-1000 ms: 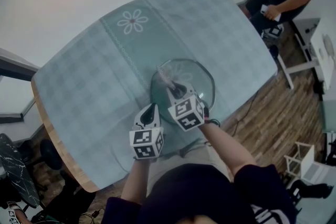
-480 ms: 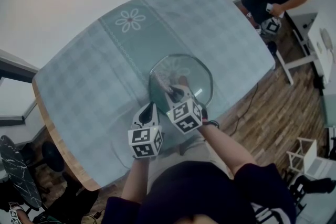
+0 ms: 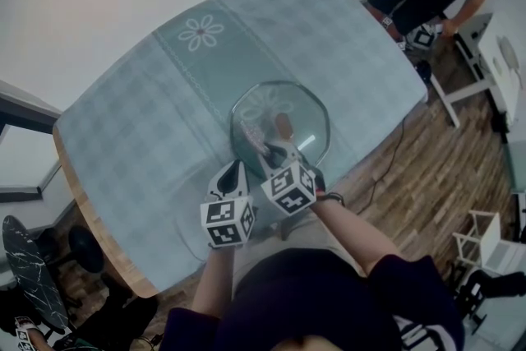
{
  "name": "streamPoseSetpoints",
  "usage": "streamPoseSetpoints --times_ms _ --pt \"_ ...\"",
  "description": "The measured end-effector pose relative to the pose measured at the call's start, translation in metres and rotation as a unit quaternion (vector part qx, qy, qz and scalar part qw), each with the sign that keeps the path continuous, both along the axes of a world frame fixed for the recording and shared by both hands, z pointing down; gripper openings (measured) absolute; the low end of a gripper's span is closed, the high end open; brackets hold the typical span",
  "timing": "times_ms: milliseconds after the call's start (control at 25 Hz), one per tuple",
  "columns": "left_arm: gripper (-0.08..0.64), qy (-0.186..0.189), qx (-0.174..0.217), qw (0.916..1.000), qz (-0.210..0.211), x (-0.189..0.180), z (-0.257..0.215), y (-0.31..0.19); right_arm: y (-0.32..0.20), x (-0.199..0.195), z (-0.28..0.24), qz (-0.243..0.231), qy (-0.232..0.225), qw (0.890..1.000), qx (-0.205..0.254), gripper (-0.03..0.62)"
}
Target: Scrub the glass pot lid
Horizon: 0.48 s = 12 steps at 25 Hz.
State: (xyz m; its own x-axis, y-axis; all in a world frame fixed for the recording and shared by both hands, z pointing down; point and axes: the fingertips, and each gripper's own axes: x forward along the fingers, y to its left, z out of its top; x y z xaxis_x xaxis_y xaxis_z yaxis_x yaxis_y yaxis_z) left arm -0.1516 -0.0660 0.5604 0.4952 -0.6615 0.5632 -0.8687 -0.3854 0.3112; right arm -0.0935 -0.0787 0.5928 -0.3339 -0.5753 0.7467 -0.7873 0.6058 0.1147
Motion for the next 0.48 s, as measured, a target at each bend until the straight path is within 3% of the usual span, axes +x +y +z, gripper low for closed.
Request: streamPoseSetpoints --times_ms 480 --pt "0.003 0.000 0.004 1.0000 0.001 -0.003 -0.005 0.019 0.039 -0.004 0.001 -0.018 0.005 1.000 -0.001 0.081"
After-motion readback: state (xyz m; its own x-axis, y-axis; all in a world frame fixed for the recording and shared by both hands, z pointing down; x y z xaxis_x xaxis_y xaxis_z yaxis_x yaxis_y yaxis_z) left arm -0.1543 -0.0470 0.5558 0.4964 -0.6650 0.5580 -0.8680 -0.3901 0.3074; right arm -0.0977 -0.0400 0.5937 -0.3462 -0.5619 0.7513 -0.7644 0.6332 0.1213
